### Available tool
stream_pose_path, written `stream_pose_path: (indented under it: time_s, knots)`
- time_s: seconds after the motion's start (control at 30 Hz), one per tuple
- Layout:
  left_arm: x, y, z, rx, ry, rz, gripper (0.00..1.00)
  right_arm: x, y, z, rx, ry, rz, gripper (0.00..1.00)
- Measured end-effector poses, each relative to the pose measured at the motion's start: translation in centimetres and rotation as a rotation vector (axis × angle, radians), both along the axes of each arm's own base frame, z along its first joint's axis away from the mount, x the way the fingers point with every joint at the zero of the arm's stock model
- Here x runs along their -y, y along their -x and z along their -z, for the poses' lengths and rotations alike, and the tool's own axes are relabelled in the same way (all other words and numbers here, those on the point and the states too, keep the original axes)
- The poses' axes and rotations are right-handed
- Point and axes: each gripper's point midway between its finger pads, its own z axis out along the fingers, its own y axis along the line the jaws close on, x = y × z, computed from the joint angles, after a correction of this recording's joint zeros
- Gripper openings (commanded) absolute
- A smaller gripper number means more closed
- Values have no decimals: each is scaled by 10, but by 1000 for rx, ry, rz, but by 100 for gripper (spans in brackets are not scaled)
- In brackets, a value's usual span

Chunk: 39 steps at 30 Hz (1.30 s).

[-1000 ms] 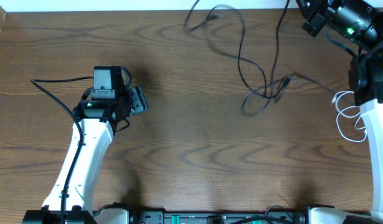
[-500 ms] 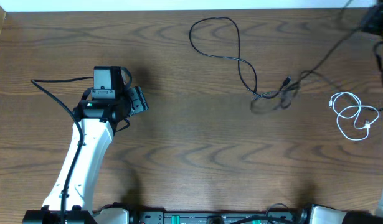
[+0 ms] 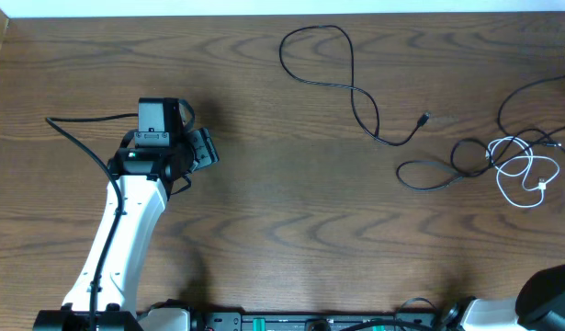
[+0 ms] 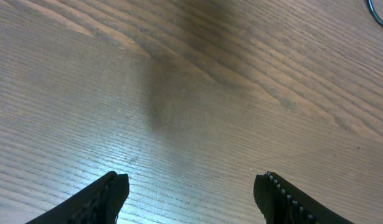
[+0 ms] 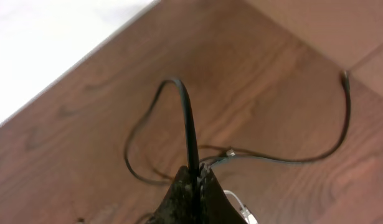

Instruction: Untangle cables

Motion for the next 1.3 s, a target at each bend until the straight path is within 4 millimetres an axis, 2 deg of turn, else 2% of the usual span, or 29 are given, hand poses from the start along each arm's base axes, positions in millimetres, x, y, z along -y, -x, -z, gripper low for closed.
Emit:
stream_pose_path:
  time_s: [0.03, 0.07, 0.1, 0.13, 0.17, 0.27, 0.37, 0.4, 0.47, 0.53, 0.6, 0.63, 0.67, 0.9, 0.93, 1.0, 1.07, 1.17, 1.3]
  knots:
    - [0, 0, 0, 0, 0, 0, 70, 4, 2, 7, -18, -11, 12, 11]
    - [0, 0, 0, 0, 0, 0, 70, 7, 4, 11, -27, -17, 18, 27]
    - [0, 0, 0, 0, 0, 0, 70, 9, 3, 13, -26, -26, 23, 34]
    - [0, 0, 0, 0, 1, 0, 70, 7, 0, 12, -6, -38, 7, 49]
    - [0, 0, 0, 0, 0, 0, 70, 5, -6, 8, 23, -46, -19, 51]
    - [0, 0, 0, 0, 0, 0, 71, -20, -26, -3, 116, -107, -174, 57]
    - [0, 0, 0, -1, 0, 0, 70, -68, -35, -2, 144, -233, -361, 67]
    - [0, 0, 0, -1, 0, 0, 70, -75, -35, 0, 135, -248, -386, 68]
    - [0, 1, 0, -3, 0, 0, 70, -112, -23, 16, 45, -337, -473, 70]
    - [0, 1, 0, -4, 0, 0, 70, -139, -9, 33, -64, -382, -514, 71]
    - [0, 1, 0, -4, 0, 0, 70, -161, 9, 54, -204, -404, -518, 72]
    - [0, 1, 0, -4, 0, 0, 70, -163, 12, 58, -230, -399, -516, 72]
    - [0, 1, 1, -5, 0, 0, 70, -169, 19, 71, -291, -399, -501, 72]
    - [0, 2, 1, -8, 0, 0, 70, -180, 57, 148, -500, -452, -277, 74]
    - [0, 3, 2, -15, 0, 0, 70, -179, 65, 168, -518, -472, -197, 74]
    - [0, 5, 3, -24, 0, 0, 70, -175, 69, 193, -498, -491, -95, 74]
    - [0, 5, 3, -24, 0, 0, 70, -175, 71, 206, -484, -504, -50, 73]
    - [0, 5, 3, -25, 0, 0, 70, -171, 63, 224, -407, -502, 2, 71]
    - [0, 5, 3, -24, 0, 0, 70, -170, 61, 234, -369, -500, 20, 67]
